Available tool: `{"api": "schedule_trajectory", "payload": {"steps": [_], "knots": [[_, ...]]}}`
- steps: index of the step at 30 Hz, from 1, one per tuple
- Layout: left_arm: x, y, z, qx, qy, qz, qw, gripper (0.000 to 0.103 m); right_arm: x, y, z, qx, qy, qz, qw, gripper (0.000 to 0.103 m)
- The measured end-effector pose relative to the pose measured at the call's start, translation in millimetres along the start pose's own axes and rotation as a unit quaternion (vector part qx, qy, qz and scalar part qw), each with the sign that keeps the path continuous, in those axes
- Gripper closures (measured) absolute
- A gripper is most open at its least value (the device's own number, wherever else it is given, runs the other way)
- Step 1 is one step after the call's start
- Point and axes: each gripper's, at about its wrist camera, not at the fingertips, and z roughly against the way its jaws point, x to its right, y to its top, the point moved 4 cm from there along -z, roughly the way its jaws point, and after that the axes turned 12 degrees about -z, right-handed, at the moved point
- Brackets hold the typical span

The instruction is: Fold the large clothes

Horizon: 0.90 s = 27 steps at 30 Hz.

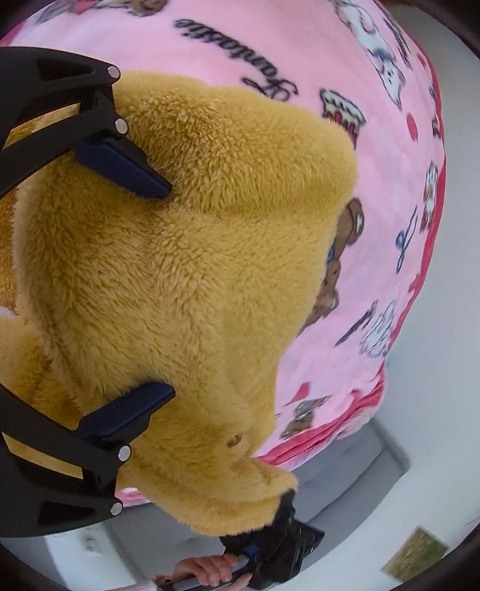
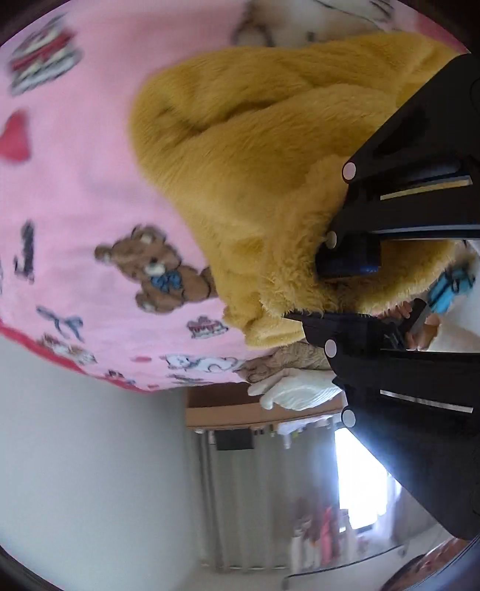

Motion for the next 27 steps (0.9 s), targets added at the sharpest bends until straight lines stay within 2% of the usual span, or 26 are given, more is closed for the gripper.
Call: {"api": "schedule_trajectory", "payload": {"steps": [1, 3, 5, 6, 9, 12, 13, 14, 15, 16, 17, 19, 21, 24, 26, 27], "knots": [[0, 1, 2, 0.008, 0.004, 0.008, 0.9999, 0.005, -25, -2, 5, -0.004, 0.016, 0.045, 0.999, 0.092], [0, 3, 8, 0.034, 0.012, 0.026, 0.9990, 0.005, -68, -16, 16, -0.017, 0.005, 0.141, 0.990, 0.092], [-3, 6, 12, 0.053, 0.015, 0.050, 0.9973, 0.005, -77, -28, 26, -0.029, -0.008, 0.166, 0.986, 0.092], [-5, 5, 13, 0.057, 0.016, 0.063, 0.9963, 0.005, -66, -32, 31, -0.028, -0.035, 0.149, 0.988, 0.092], [-14, 7, 6, 0.056, 0.016, 0.094, 0.9939, 0.005, 4, -40, 49, -0.029, -0.078, 0.068, 0.994, 0.092], [-9, 11, -8, 0.030, 0.012, 0.084, 0.9960, 0.005, 103, -40, 55, -0.014, -0.144, -0.020, 0.989, 0.092], [-5, 11, -12, 0.022, 0.015, 0.071, 0.9971, 0.005, 127, -40, 53, -0.019, -0.142, -0.046, 0.989, 0.092], [-1, 11, -16, 0.015, 0.017, 0.058, 0.9981, 0.005, 151, -41, 51, -0.019, -0.122, -0.084, 0.989, 0.091], [3, 10, -19, 0.009, 0.022, 0.045, 0.9987, 0.005, 169, -42, 48, -0.010, -0.113, -0.104, 0.988, 0.082], [8, 8, -23, 0.000, 0.033, 0.030, 0.9990, 0.005, 180, -45, 47, 0.003, -0.113, -0.114, 0.987, 0.067], [11, 7, -25, -0.004, 0.040, 0.019, 0.9990, 0.005, 185, -47, 47, 0.014, -0.099, -0.113, 0.989, 0.062], [14, 5, -24, -0.003, 0.052, 0.011, 0.9986, 0.005, 179, -55, 51, 0.038, -0.070, -0.097, 0.992, 0.039], [12, 6, -16, 0.011, 0.043, 0.030, 0.9986, 0.005, 159, -67, 60, 0.050, -0.056, -0.064, 0.995, 0.025], [5, 7, -2, 0.029, 0.034, 0.068, 0.9967, 0.005, 114, -87, 86, 0.060, -0.046, 0.016, 0.997, 0.025], [4, 5, 5, 0.033, 0.026, 0.084, 0.9956, 0.005, 77, -94, 105, 0.083, -0.026, 0.086, 0.992, 0.022], [5, 3, 7, 0.029, 0.022, 0.090, 0.9953, 0.005, 58, -93, 110, 0.107, -0.029, 0.127, 0.986, 0.009]]}}
